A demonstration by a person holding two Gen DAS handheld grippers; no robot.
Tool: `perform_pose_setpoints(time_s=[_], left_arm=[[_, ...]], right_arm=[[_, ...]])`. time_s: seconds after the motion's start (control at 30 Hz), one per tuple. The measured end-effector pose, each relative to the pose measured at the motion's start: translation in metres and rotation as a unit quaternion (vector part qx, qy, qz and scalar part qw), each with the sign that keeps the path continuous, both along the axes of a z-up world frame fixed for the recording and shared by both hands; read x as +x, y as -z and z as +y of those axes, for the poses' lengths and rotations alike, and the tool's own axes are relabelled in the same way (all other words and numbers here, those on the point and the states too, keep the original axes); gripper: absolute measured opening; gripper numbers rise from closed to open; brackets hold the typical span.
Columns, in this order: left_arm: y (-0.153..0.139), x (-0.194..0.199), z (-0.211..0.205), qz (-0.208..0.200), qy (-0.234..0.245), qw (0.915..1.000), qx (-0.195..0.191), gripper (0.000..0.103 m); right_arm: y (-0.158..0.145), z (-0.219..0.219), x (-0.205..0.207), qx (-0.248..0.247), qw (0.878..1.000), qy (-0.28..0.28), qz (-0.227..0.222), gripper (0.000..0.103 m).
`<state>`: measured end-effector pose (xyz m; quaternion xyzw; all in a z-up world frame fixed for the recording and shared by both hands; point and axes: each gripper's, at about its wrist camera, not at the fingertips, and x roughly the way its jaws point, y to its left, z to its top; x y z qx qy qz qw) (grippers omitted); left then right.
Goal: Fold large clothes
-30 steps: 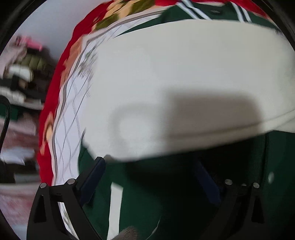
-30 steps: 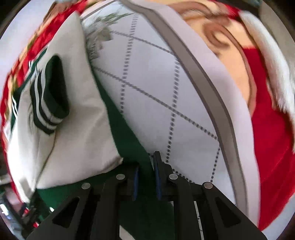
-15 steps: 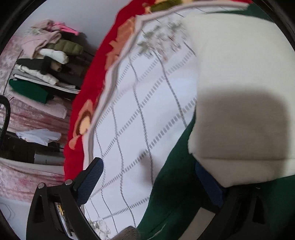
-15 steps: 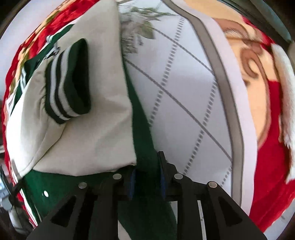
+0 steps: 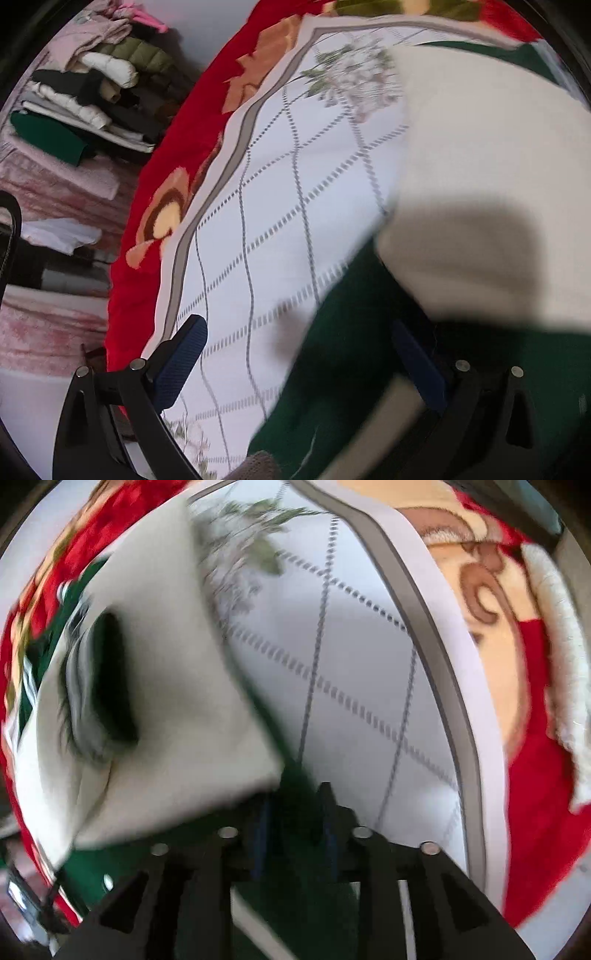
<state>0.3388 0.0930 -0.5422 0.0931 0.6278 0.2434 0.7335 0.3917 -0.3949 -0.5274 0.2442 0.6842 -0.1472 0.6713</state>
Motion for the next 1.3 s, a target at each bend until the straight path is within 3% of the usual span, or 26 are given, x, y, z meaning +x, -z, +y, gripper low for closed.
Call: perform_pose_setpoints(time_s=[0.07,0.13,0.23,0.3,0.37,0.43,0.5,0.6,0.7,0.8,0.87,0.9,0.93,1.0,1.1,1.17,1.23,1.27,1.3], left_arm=[[-0.014,-0.026,-0.018,0.007,0.028,0.9994,-0.022,0.103],[-0.017,-0.057,-0.038,0.03,0.059,0.9967,-0.046,0.103],[-0.003,-0.104,-0.068,0.086,0.103,0.9887,-0.066,0.103],[0.013,-0.127,-0.08,0.12,0.118,0.9837,-0.065,0.103],[0.026,-0.144,-0.083,0.137,0.115,0.9814,-0.069,0.103],[0.033,-0.151,-0.082,0.139,0.113,0.9813,-0.07,0.103],[0.031,-0.149,-0.076,0.135,0.103,0.9826,-0.075,0.103],[0.019,-0.141,-0.064,0.116,0.092,0.9861,-0.076,0.103],[0.007,-0.133,-0.05,0.096,0.085,0.9891,-0.072,0.103],[0.001,-0.13,-0.045,0.085,0.079,0.9908,-0.069,0.103],[-0.002,-0.13,-0.042,0.081,0.077,0.9914,-0.068,0.103],[-0.003,-0.13,-0.042,0.081,0.076,0.9915,-0.069,0.103],[-0.005,-0.13,-0.041,0.08,0.075,0.9915,-0.07,0.103],[-0.008,-0.132,-0.038,0.078,0.075,0.9914,-0.074,0.103],[-0.015,-0.138,-0.036,0.069,0.084,0.991,-0.078,0.103],[-0.014,-0.141,-0.045,0.069,0.094,0.9902,-0.076,0.103],[-0.006,-0.145,-0.052,0.084,0.1,0.9883,-0.079,0.103],[-0.005,-0.146,-0.053,0.089,0.099,0.9877,-0.083,0.103],[-0.005,-0.146,-0.053,0.089,0.096,0.9875,-0.088,0.103]], right_arm=[[-0.022,0.039,-0.014,0.017,0.999,-0.028,-0.005,0.053],[-0.038,0.088,-0.039,0.022,0.998,-0.067,-0.004,0.061],[-0.036,0.182,-0.081,0.108,0.989,-0.101,0.027,0.061],[-0.023,0.225,-0.101,0.147,0.981,-0.117,0.051,0.061],[0.005,0.274,-0.155,0.179,0.971,-0.133,0.083,0.061],[0.017,0.318,-0.194,0.19,0.966,-0.146,0.1,0.061],[0.029,0.346,-0.199,0.168,0.968,-0.146,0.115,0.061],[0.023,0.353,-0.186,0.225,0.968,-0.094,0.066,0.06],[0.02,0.358,-0.175,0.274,0.959,-0.068,0.022,0.05],[0.062,0.38,-0.159,0.292,0.952,-0.078,0.047,0.05],[0.093,0.376,-0.148,0.331,0.939,-0.067,0.069,0.046],[0.106,0.395,-0.148,0.33,0.939,-0.062,0.069,0.032],[0.109,0.4,-0.142,0.312,0.945,-0.072,0.068,0.005],[0.102,0.418,-0.134,0.286,0.953,-0.082,0.052,0.005],[0.052,0.429,-0.136,0.232,0.967,-0.104,0.0,0.005],[0.031,0.395,-0.123,0.198,0.972,-0.124,0.0,0.005],[0.054,0.4,-0.12,0.195,0.97,-0.141,0.038,0.006],[0.073,0.38,-0.12,0.209,0.966,-0.141,0.056,0.007],[0.08,0.392,-0.112,0.225,0.963,-0.135,0.067,0.011]])
